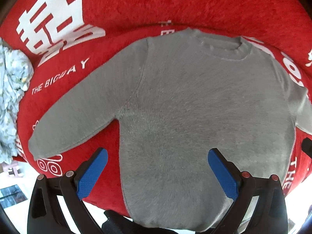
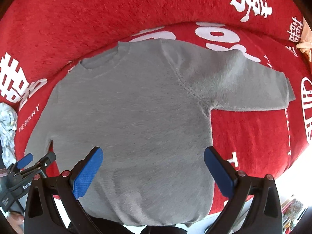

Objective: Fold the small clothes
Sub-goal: 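Grasp the sweater's side edge with the left gripper and lift it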

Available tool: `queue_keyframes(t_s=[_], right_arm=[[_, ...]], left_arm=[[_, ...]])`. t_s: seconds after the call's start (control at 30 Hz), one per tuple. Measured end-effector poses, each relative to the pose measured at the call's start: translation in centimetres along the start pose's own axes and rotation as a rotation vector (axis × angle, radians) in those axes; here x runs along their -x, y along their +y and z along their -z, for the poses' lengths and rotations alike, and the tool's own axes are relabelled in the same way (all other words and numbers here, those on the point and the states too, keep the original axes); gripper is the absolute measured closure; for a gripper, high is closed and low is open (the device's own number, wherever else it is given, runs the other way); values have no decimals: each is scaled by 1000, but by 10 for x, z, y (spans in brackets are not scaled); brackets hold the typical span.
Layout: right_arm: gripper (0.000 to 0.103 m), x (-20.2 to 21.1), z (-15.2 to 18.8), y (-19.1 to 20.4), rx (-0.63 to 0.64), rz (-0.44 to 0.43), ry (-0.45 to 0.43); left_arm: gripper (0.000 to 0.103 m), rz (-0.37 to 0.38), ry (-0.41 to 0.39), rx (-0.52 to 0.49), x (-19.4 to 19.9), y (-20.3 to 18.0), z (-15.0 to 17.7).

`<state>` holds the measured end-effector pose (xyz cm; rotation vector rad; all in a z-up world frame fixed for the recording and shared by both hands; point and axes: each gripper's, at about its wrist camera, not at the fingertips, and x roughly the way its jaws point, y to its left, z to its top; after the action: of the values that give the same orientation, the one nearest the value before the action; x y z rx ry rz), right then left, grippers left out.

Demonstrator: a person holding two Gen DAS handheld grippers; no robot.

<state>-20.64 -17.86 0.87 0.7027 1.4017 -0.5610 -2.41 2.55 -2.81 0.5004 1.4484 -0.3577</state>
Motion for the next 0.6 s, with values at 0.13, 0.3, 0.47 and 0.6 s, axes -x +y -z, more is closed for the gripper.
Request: queue_keyframes(t_s=[0.13, 0.3, 0.47, 0.6], right_arm=[[0, -9, -6, -2, 37, -14, 6], [0, -21, -16, -4, 90, -34, 17], [0, -29, -27, -5, 124, -51, 26], [0, -38, -29, -4, 145, -71, 31]], left_arm=[[0, -3, 4, 30, -10, -3, -4], [0, -18, -10, 49, -20, -13, -10], [0, -31, -16, 83, -29, -17, -13], [0, -11, -18, 127, -36, -11, -12]])
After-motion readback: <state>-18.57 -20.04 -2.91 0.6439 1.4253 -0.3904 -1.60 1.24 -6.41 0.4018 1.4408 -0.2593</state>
